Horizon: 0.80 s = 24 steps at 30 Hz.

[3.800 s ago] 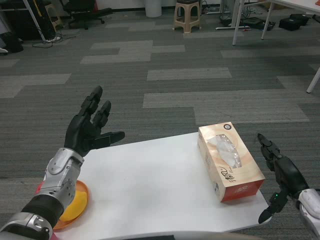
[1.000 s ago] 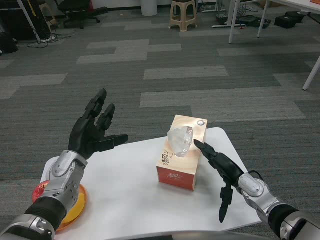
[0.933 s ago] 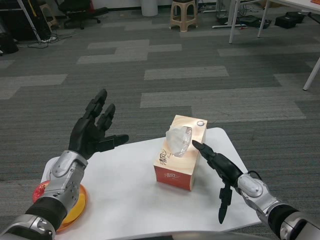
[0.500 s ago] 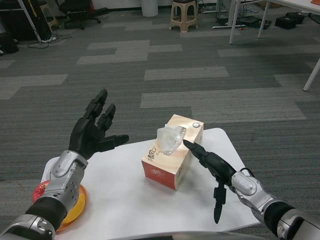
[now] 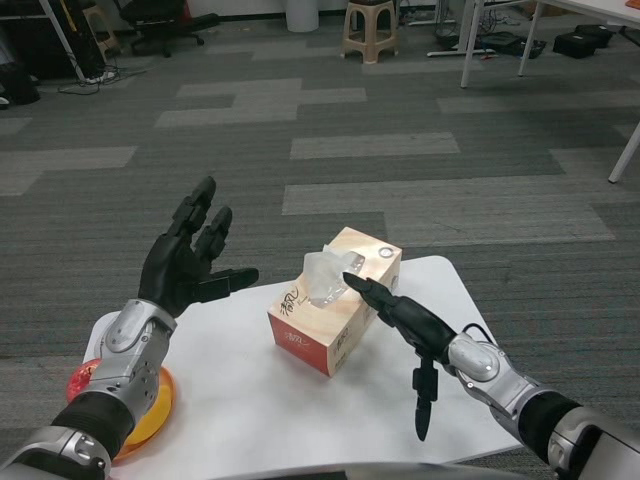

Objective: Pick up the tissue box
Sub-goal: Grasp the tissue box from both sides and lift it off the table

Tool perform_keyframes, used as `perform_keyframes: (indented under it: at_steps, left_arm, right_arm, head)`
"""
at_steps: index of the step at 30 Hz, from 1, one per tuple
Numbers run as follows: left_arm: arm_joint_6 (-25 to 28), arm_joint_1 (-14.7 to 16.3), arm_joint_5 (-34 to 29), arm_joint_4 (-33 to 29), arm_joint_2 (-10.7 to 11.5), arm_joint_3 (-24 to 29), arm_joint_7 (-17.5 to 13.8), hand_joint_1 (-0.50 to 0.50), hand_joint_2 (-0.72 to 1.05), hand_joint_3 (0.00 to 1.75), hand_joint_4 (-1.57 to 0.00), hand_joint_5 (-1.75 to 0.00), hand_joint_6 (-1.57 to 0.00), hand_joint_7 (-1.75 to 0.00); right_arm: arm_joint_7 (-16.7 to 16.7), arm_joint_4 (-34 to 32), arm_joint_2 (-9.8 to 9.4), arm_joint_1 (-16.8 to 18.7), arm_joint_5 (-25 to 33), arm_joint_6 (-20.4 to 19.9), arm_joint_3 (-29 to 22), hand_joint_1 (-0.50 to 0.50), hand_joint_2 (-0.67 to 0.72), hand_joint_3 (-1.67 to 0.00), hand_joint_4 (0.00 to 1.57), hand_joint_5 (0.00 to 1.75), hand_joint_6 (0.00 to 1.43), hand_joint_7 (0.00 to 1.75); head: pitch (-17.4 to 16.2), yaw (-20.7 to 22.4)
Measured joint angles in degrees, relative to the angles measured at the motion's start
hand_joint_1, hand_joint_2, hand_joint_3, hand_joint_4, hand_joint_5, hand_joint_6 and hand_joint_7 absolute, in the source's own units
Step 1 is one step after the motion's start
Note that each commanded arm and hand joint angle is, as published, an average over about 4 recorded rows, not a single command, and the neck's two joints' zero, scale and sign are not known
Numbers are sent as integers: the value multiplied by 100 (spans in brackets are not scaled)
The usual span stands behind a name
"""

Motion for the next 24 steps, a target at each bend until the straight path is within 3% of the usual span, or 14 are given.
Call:
perform_keyframes:
  at_steps: [5, 15, 24]
  left_arm:
    - [0, 0, -1, 0, 0, -1, 0, 50, 105, 2, 0, 0, 0, 0]
    - [0, 0, -2, 0, 0, -10, -1, 50, 105, 7, 0, 0, 0, 0]
    - [1, 0, -3, 0, 0, -44, -1, 50, 105, 4, 0, 0, 0, 0]
  right_arm:
    - [1, -37, -4, -17, 0, 0, 44, -46, 60, -8, 0, 0, 0, 0]
    - [3, -119, -11, -17, 1, 0, 25, -46, 60, -8, 0, 0, 0, 0]
    - [9, -111, -33, -23, 4, 0, -460, -46, 60, -8, 0, 0, 0, 0]
  head:
    - [6, 5]
    - [22, 28]
    - [54, 69]
